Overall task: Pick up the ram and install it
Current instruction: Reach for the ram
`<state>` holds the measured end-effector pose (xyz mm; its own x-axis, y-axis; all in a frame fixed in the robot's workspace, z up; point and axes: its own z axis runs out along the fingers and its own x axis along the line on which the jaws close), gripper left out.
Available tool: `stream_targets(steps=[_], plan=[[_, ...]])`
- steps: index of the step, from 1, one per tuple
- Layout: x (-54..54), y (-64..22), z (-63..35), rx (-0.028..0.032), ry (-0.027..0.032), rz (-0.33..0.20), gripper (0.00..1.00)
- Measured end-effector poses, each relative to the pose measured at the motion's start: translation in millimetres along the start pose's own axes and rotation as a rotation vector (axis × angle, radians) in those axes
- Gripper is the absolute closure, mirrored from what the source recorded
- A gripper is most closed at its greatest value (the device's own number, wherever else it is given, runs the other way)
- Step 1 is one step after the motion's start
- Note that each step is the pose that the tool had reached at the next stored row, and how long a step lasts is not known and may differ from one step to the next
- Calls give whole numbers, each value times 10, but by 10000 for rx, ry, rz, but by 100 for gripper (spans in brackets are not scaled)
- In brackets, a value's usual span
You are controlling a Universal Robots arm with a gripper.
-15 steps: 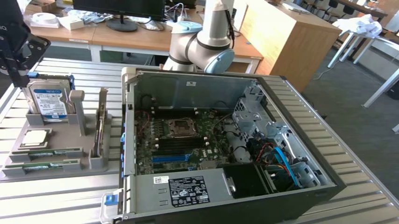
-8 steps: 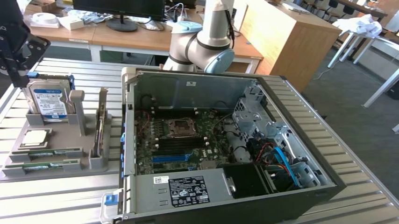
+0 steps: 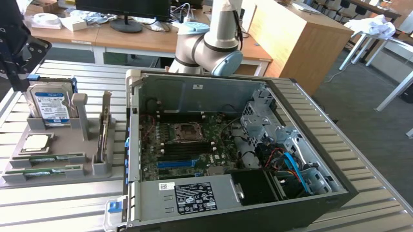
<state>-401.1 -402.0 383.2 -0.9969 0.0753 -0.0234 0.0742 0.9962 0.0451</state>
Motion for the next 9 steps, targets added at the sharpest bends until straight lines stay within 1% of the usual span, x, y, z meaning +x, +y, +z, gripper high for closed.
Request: stream_targets(steps=[9], plan=[[-12,-8,0,0,0,0,90]])
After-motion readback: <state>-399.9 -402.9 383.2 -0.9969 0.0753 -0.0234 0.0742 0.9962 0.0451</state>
